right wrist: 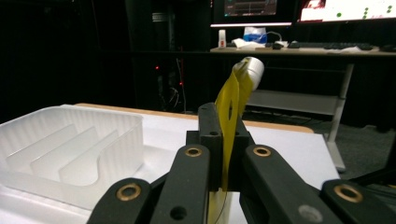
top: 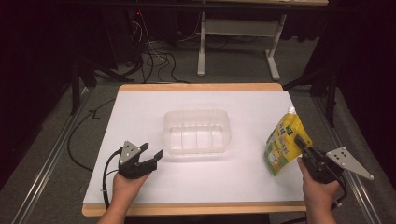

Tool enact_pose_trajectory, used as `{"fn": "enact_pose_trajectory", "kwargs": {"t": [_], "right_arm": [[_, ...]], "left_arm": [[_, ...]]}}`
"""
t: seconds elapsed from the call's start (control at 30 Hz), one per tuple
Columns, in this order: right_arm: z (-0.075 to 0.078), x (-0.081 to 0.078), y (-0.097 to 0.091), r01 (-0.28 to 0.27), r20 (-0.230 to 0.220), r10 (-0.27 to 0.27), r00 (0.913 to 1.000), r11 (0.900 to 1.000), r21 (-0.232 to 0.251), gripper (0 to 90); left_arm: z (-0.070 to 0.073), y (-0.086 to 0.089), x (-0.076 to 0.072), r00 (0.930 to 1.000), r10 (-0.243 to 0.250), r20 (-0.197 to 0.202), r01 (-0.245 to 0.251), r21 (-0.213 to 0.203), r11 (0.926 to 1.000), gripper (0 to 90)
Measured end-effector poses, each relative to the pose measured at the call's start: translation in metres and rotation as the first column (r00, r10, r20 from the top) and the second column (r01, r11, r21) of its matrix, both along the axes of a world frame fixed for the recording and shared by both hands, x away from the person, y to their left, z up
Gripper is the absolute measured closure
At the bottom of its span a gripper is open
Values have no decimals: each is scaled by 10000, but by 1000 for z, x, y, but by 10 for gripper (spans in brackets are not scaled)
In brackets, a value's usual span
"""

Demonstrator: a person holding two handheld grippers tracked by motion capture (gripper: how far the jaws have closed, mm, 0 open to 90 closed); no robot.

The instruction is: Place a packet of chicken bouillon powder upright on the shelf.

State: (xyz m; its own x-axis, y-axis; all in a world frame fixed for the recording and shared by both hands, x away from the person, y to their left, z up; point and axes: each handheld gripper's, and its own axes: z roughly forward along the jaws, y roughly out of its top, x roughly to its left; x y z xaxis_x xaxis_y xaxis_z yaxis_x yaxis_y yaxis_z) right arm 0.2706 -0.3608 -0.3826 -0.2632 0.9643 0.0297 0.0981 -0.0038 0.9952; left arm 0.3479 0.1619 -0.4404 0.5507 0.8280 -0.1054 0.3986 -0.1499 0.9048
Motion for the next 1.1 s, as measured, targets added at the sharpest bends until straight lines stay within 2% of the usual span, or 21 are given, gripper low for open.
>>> {"fn": "enact_pose_trajectory", "kwargs": {"t": [0.03,0.13,0.27,0.3,0.33,0.4,0.5,0.53,0.57,0.6,0.63,0.77,1.1], "right_arm": [[0,0,0,0,0,0,10000,10000,0,900],[-7,-1,-2,253,-263,-266,9993,9985,-495,900],[-9,-6,-10,374,-303,-387,9988,9985,-406,900],[-9,-6,-10,374,-303,-387,9988,9985,-406,900],[-10,-8,-11,344,-271,-355,9990,9986,-403,900],[-10,-8,-11,324,-278,-336,9990,9986,-427,900],[-10,-7,-10,254,-266,-265,9993,9988,-408,900],[-10,-7,-10,254,-266,-265,9993,9988,-408,900],[-10,-8,-10,242,-283,-253,9993,9989,-399,900],[-11,-8,-10,214,-276,-225,9994,9991,-377,900],[-11,-8,-10,214,-276,-225,9994,9991,-377,900],[-11,-7,-9,181,-272,-192,9994,9990,-399,900],[-11,-8,-10,185,-291,-195,9994,9992,-347,900]], "left_arm": [[0,0,0,10000,0,0,0,0,10000,366],[-4,-14,16,9997,184,-162,-189,-265,9995,400],[-5,-25,23,9991,434,10,-434,-104,9990,456],[-4,-28,26,9975,699,121,-700,41,9975,456],[-5,-34,33,9922,1226,218,-1229,129,9923,495],[-7,-37,41,9849,1724,178,-1729,327,9844,552],[-11,-38,48,9860,1668,-18,-1667,144,9859,634],[-12,-39,49,9867,1624,-14,-1624,119,9867,634],[-13,-41,48,9892,1464,38,-1465,157,9891,681],[-13,-44,48,9888,1493,91,-1495,311,9883,749],[-13,-45,47,9878,1549,142,-1554,440,9869,749],[-12,-48,44,9868,1616,113,-1619,454,9858,767],[-13,-74,27,9949,1005,-26,-1004,256,9946,743]]}}
